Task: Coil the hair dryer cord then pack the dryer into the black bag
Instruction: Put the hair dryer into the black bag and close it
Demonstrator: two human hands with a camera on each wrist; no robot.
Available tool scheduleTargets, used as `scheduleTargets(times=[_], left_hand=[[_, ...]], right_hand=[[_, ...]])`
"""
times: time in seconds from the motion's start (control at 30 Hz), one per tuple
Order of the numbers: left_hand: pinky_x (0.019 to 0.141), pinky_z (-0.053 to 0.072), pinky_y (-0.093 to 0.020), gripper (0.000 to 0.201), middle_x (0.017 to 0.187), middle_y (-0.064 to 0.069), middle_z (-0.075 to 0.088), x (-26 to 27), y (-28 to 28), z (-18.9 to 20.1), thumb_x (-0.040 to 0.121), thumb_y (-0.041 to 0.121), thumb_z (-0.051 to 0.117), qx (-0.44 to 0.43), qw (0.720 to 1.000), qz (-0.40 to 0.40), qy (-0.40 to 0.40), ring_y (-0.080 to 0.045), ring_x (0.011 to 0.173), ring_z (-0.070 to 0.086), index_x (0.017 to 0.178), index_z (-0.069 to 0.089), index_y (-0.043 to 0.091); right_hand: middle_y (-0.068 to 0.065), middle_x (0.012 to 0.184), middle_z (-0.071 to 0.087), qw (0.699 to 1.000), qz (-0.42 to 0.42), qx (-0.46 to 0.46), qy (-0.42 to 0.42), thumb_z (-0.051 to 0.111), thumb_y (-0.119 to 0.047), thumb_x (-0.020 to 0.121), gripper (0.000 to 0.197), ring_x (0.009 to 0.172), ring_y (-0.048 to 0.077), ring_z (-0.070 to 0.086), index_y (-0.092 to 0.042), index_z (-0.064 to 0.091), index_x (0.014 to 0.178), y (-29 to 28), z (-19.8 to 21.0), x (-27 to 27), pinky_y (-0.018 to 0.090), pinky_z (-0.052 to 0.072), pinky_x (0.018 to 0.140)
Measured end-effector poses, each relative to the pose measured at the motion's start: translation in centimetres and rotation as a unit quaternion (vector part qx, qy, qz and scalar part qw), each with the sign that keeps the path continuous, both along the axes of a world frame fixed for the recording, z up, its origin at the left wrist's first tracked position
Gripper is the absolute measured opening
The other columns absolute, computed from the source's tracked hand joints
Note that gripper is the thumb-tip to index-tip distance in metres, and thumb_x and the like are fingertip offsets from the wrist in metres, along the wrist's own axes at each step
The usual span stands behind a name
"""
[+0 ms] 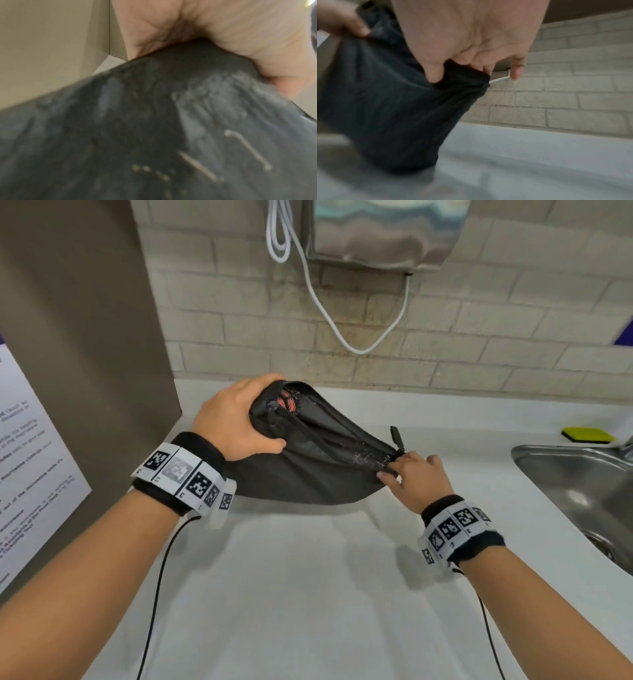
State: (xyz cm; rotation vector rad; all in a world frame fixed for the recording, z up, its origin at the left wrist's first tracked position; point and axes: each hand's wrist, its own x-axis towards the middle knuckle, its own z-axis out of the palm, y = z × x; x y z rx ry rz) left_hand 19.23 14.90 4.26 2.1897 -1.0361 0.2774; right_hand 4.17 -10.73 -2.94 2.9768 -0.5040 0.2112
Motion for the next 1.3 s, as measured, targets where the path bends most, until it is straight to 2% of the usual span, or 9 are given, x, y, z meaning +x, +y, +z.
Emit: scheduleTargets(times=[0.2, 0.27, 0.37, 0.57, 0.7, 0.83, 0.97, 1.13, 1.3], left_hand=[[0.096, 0.043, -0.021, 0.088, 0.117, 0.008, 0.06, -0.1, 0.2, -1.3, 0.05, 0.03, 0.083, -0.054, 0.993, -0.042, 0.098, -0.01, 0.108, 0.057, 0.129, 0.044, 0.033], [0.09, 0.041, -0.01, 0.085, 0.111, 0.014, 0.06, -0.3, 0.2, -1.8, 0.051, 0.023, 0.086, -0.059, 0.991, -0.052, 0.111, -0.004, 0.103, 0.057, 0.125, 0.046, 0.035], [0.086, 0.039, -0.002, 0.083, 0.106, 0.022, 0.059, -0.6, 0.2, -2.7, 0.049, 0.028, 0.084, -0.071, 0.987, -0.066, 0.128, -0.003, 0.102, 0.058, 0.121, 0.046, 0.041], [0.096, 0.04, -0.018, 0.086, 0.121, 0.01, 0.058, -0.7, 0.4, -3.7, 0.051, 0.033, 0.085, -0.069, 0.984, -0.086, 0.139, -0.007, 0.11, 0.056, 0.127, 0.044, 0.041], [0.097, 0.039, -0.01, 0.051, 0.112, 0.02, 0.065, -0.5, 1.1, -3.3, 0.066, 0.035, 0.072, -0.131, 0.973, -0.103, 0.158, 0.005, 0.109, 0.056, 0.114, 0.058, 0.039], [0.072, 0.044, -0.003, 0.031, 0.068, 0.034, 0.065, -0.4, 1.1, -2.0, 0.086, 0.0, 0.056, -0.196, 0.958, -0.087, 0.188, 0.015, 0.073, 0.06, 0.116, 0.055, 0.008], [0.068, 0.046, -0.004, 0.029, 0.063, 0.03, 0.065, 0.2, 1.6, -0.8, 0.087, -0.001, 0.053, -0.246, 0.946, -0.058, 0.2, 0.013, 0.066, 0.06, 0.103, 0.065, 0.02], [0.067, 0.047, -0.007, 0.018, 0.061, 0.024, 0.066, 0.0, 1.5, -0.8, 0.091, 0.006, 0.051, -0.275, 0.929, -0.065, 0.239, 0.01, 0.063, 0.059, 0.09, 0.066, 0.016], [0.076, 0.051, -0.014, 0.03, 0.066, 0.015, 0.069, -0.1, 1.5, -1.5, 0.091, 0.007, 0.05, -0.296, 0.903, -0.072, 0.303, 0.0, 0.068, 0.063, 0.076, 0.071, 0.023]], right_hand=[[0.008, 0.097, 0.061, 0.979, -0.004, 0.011, -0.204, 0.033, -0.038, 0.089, 0.038, 0.088, 0.031, 0.058, -0.011, 0.06, 0.093, -0.9, 1.8, -0.1, 0.037, 0.033, 0.079], [0.007, 0.111, 0.055, 0.981, 0.005, 0.032, -0.192, 0.047, -0.03, 0.089, 0.026, 0.095, 0.03, 0.057, -0.014, 0.056, 0.107, -0.9, 1.9, -0.3, 0.036, 0.033, 0.081], [0.004, 0.121, 0.056, 0.996, -0.006, 0.035, -0.085, 0.044, -0.032, 0.092, 0.043, 0.106, 0.026, 0.055, -0.025, 0.038, 0.134, -0.9, 1.8, -0.6, 0.036, 0.03, 0.089], [0.005, 0.097, 0.066, 0.977, -0.01, 0.144, -0.157, 0.043, -0.023, 0.094, 0.021, 0.097, 0.028, 0.054, -0.013, 0.059, 0.103, -0.8, 1.6, -0.6, 0.034, 0.025, 0.087], [0.003, 0.083, 0.062, 0.938, -0.009, 0.229, -0.26, 0.048, -0.018, 0.092, 0.016, 0.089, 0.031, 0.057, -0.011, 0.062, 0.095, -0.6, 2.6, -0.6, 0.048, 0.04, 0.092], [0.007, 0.096, 0.068, 0.946, -0.01, 0.181, -0.27, 0.05, -0.022, 0.091, 0.018, 0.095, 0.029, 0.059, -0.014, 0.065, 0.097, -0.5, 4.1, -0.6, 0.045, 0.037, 0.095], [0.009, 0.099, 0.068, 0.929, 0.003, 0.173, -0.328, 0.053, -0.023, 0.088, 0.021, 0.096, 0.032, 0.057, -0.008, 0.068, 0.092, -0.6, 5.8, -0.4, 0.038, 0.036, 0.093], [0.015, 0.131, 0.047, 0.909, -0.005, 0.179, -0.376, 0.055, -0.009, 0.087, 0.015, 0.122, 0.034, 0.035, 0.001, 0.066, 0.087, -0.1, 6.7, -0.1, 0.02, 0.023, 0.098], [0.011, 0.084, 0.054, 0.91, 0.037, 0.291, -0.293, 0.039, -0.01, 0.093, 0.006, 0.082, 0.031, 0.053, -0.01, 0.044, 0.097, 0.5, 7.0, -0.6, 0.026, 0.034, 0.071]])
